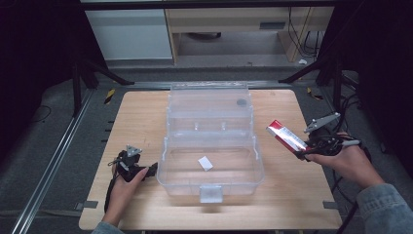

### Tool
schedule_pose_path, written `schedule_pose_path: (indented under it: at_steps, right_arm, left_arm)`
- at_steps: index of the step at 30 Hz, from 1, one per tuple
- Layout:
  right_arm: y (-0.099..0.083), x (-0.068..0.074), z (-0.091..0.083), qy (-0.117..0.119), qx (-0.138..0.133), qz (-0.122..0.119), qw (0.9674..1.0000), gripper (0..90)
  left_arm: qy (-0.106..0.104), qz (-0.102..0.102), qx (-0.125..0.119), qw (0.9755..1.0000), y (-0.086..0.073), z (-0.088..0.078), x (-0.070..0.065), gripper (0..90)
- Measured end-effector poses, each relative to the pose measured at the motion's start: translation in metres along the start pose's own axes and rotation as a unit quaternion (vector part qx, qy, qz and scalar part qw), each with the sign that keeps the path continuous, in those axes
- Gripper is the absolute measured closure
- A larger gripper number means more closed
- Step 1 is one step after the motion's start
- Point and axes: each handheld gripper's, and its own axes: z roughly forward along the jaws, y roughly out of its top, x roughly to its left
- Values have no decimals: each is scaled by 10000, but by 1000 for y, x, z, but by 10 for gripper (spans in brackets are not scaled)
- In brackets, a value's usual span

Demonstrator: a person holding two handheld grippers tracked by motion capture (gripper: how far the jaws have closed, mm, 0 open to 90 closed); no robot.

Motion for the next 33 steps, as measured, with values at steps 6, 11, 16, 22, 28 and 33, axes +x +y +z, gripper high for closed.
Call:
schedule_pose_path:
  at_steps: [6,11,16,22,28,33]
  right_arm:
    - [16,10,-8,61,-114,-216,9997,517]
    - [26,16,-9,130,-143,-384,9991,517]
    - [42,26,-10,251,-221,-603,9976,517]
    - [57,38,-7,371,-247,-821,9956,517]
    - [77,54,-2,523,-260,-1079,9924,517]
    - [86,61,0,561,-269,-1210,9907,517]
  left_arm:
    - [-1,2,1,10000,0,0,0,0]
    - [-1,1,-1,10000,0,0,0,0]
    - [-2,2,0,10000,0,0,0,0]
    - [0,0,-1,10000,0,0,0,0]
    - [-4,-5,-9,10000,0,0,0,0]
    - [-4,-4,-8,10000,0,0,0,0]
